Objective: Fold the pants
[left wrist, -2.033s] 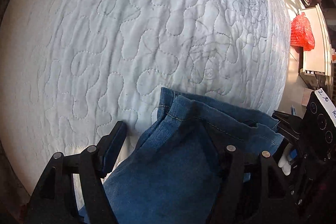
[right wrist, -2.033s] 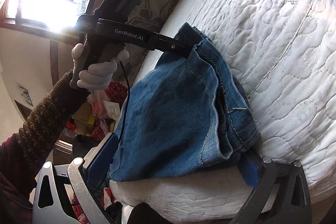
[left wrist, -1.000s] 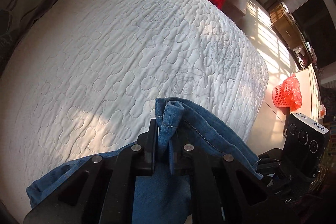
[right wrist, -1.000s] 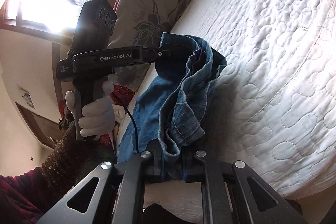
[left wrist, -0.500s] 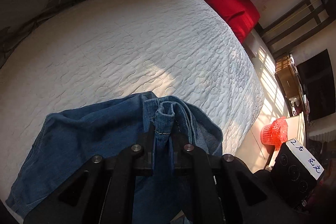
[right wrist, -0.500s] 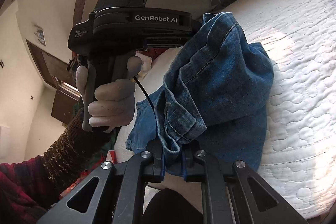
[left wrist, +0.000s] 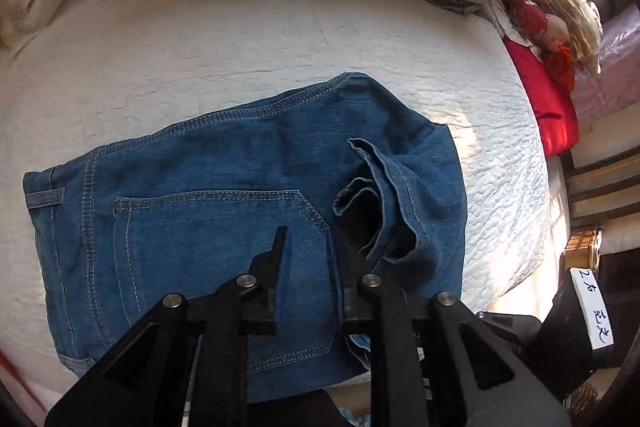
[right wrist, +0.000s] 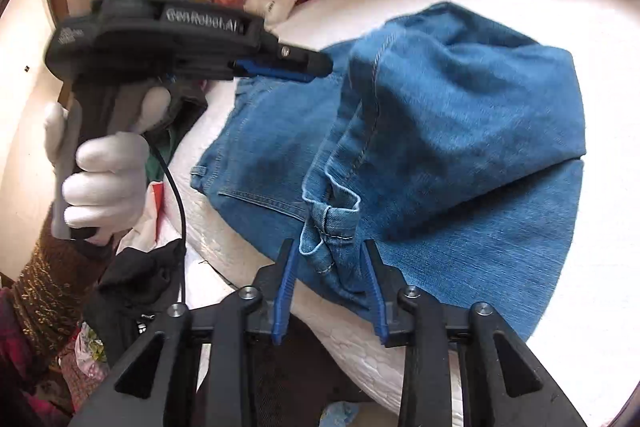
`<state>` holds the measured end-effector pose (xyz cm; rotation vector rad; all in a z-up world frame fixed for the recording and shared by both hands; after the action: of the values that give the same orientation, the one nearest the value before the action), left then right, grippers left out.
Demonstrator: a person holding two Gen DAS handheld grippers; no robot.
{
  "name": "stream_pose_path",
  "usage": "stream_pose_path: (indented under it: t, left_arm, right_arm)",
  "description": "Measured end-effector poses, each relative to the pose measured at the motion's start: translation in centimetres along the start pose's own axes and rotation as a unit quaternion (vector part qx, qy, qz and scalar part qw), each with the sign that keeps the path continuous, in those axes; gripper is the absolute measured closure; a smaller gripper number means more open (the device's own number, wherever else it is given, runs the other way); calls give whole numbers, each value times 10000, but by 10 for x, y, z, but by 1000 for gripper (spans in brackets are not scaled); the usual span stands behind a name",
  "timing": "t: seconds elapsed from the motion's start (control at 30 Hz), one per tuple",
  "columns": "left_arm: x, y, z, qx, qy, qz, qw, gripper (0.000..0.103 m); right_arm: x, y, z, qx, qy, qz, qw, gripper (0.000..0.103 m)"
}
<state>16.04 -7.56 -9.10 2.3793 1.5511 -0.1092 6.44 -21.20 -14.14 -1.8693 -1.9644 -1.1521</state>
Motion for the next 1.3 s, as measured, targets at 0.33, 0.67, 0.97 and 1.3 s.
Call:
stream_pose_path:
  t: [0.33,0.67,0.97,1.3]
  left_arm:
    - [-11,-122,17,-24,-761,-1316,9884,54]
    - [-39,-107,67,59,-163,-1690,9855,54]
    - [-25,-108,86,259,-103,-2394,9705,58]
    - [-75,-81,37,-456,-438,-1656,9842,59]
  right_arm:
    - [-27,86,-61,-759,-371,-136,9963,39]
    - [-37,120,34,590,-864,-1345,9854,50]
    - [-29,141,80,1435,-992,-1963,9649,93]
    - [-77,139,-2,1053,-1403,-1867,9666,62]
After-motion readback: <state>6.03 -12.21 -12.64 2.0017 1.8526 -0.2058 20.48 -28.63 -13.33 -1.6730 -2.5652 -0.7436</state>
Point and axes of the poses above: each gripper's, at about its wrist camera, not at the fingertips, and z roughly the way its jaws point, x to its left, y to its top, the point moved 4 cm from there along z, roughly the way its jaws point, and after that the axes turned 2 degrees about y, right-handed, at the moved point
